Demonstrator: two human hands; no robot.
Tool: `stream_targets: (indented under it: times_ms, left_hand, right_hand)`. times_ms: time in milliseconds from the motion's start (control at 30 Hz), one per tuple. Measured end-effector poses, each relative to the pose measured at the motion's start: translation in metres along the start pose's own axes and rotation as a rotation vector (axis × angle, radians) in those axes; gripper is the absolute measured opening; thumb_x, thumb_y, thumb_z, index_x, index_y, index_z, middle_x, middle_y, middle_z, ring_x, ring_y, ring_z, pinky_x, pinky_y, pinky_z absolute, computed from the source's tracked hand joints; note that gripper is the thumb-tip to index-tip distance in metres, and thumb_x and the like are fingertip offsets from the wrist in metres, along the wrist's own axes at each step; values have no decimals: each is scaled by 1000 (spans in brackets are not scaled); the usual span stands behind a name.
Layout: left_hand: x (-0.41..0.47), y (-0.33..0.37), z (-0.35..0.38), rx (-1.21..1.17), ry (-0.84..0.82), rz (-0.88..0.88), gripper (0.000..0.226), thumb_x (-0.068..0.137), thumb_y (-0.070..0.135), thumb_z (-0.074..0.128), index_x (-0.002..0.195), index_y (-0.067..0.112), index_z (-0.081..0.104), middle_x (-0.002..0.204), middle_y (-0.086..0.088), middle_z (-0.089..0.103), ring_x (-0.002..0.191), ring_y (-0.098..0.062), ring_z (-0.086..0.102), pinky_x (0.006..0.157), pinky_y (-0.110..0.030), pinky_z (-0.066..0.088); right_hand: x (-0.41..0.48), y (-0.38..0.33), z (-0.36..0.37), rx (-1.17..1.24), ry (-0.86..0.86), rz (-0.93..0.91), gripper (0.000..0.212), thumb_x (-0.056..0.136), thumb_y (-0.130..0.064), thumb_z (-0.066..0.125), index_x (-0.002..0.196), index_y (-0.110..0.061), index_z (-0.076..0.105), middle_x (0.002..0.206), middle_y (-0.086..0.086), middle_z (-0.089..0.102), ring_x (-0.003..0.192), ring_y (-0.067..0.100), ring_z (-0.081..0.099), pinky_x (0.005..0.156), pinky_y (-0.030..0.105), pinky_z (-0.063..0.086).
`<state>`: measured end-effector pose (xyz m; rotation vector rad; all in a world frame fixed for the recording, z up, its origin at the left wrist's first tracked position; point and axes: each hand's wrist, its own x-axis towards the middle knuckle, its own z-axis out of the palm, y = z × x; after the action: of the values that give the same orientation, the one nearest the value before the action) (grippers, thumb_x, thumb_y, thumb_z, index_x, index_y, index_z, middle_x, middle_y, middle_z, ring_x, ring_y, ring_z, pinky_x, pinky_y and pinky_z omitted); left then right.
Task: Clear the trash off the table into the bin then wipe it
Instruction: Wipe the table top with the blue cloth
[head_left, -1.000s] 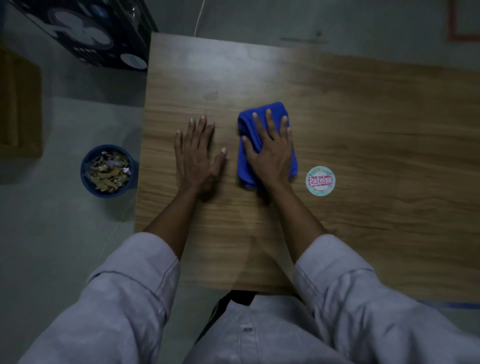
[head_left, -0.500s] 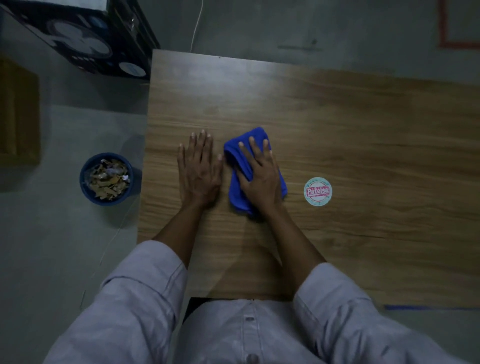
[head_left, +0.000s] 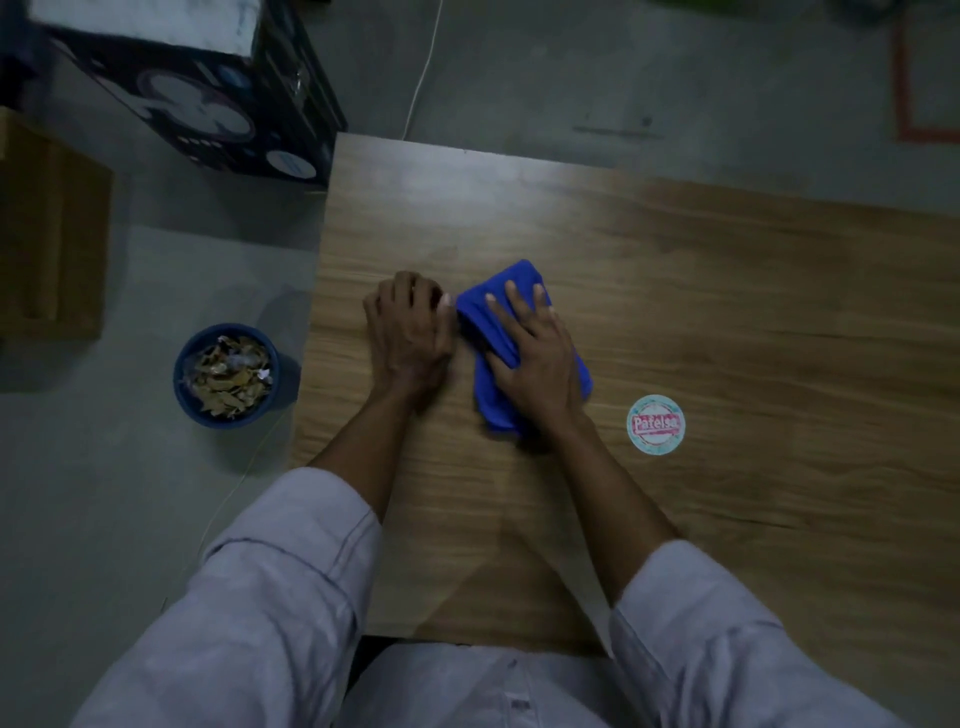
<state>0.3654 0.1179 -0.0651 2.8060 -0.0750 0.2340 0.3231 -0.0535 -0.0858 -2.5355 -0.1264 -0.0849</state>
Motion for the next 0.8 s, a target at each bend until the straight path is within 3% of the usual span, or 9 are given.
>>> stream_targets:
  times_ms: [100,200,367,533,667,800]
  left_hand:
    - [-1,-2,8,43,-79,-31,44,100,41,45,133,14,55,143,-10,52,132,-32,44,109,-46,30]
    - [5,-6,13,25,-146,-41,59,104,45,33,155,16,36,165,-5,29,152,-27,23,121,-45,18]
    - [5,-15,18,39,-161,-5,57,104,34,28,159,18,30,168,-2,22,156,-24,16,124,-45,15]
    - [7,-14,13,87,-203,10,61,101,30,29,161,22,25,169,-1,20,156,-25,14,123,-47,18]
    - [5,-10,12,67,-184,6,57,105,33,32,161,23,25,169,-2,19,156,-24,14,124,-48,17]
    - [3,-8,15,93,-180,6,59,105,35,30,162,23,21,170,-2,15,157,-23,10,125,-47,14]
  right_hand:
    - [27,19,-6,-84,63,47,65,88,-35,63,151,-23,50,161,5,41,153,36,29,120,46,28]
    - [60,14,0,-108,109,99,63,91,-37,62,150,-20,52,160,7,42,151,41,31,120,48,28]
    - [66,-20,23,-40,31,-20,65,89,-41,56,150,-19,52,159,8,44,151,39,30,119,46,28]
    - [26,-9,8,-16,-11,-105,68,81,-31,56,148,-19,55,157,5,47,150,35,35,116,44,33]
    - [27,23,-12,-104,69,46,64,88,-32,63,150,-20,52,159,6,44,151,35,32,120,40,26]
    - [82,27,-10,-125,132,163,61,90,-34,65,148,-18,54,157,10,47,148,40,36,118,47,32]
